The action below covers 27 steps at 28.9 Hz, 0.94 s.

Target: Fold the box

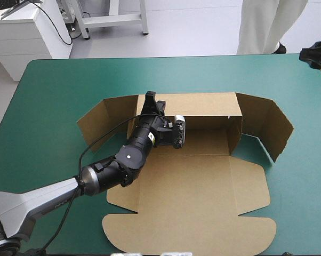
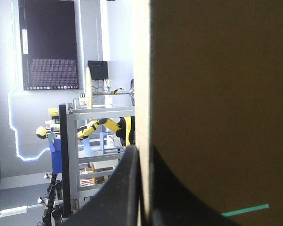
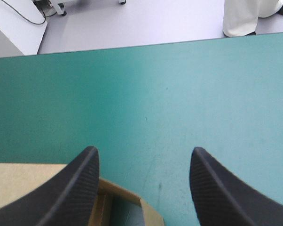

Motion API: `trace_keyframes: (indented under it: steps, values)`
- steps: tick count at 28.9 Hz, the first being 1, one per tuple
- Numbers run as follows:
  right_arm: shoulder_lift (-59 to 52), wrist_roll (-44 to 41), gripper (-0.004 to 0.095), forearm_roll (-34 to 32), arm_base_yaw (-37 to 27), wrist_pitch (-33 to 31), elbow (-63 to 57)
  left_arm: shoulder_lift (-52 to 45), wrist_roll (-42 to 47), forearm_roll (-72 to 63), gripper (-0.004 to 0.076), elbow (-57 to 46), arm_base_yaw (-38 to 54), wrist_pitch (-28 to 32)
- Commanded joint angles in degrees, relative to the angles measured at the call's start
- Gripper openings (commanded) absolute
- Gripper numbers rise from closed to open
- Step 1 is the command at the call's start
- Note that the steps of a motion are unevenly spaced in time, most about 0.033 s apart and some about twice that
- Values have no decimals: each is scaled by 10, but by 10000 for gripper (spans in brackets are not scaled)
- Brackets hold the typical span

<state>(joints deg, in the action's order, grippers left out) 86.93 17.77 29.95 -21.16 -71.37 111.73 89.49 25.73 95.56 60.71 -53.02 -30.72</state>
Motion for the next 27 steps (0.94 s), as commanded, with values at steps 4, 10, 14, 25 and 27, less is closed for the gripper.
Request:
trace_keyframes:
  steps: [4,10,14,25,27]
  values:
    - [80,-8,536,-7,64,2,93,-17,46,32,-32,-2,-5,-3]
    - [163,-33,536,-72,124,9,132,-17,47,34,-32,-2,-5,-3]
    - [200,-38,536,-72,133,9,139,-17,47,34,-32,-2,-5,-3]
    - [220,-30,536,-103,133,-1,82,-17,47,39,-32,-2,-5,-5]
    - [220,-26,535,-102,133,-1,61,-17,47,39,-32,-2,-5,-5]
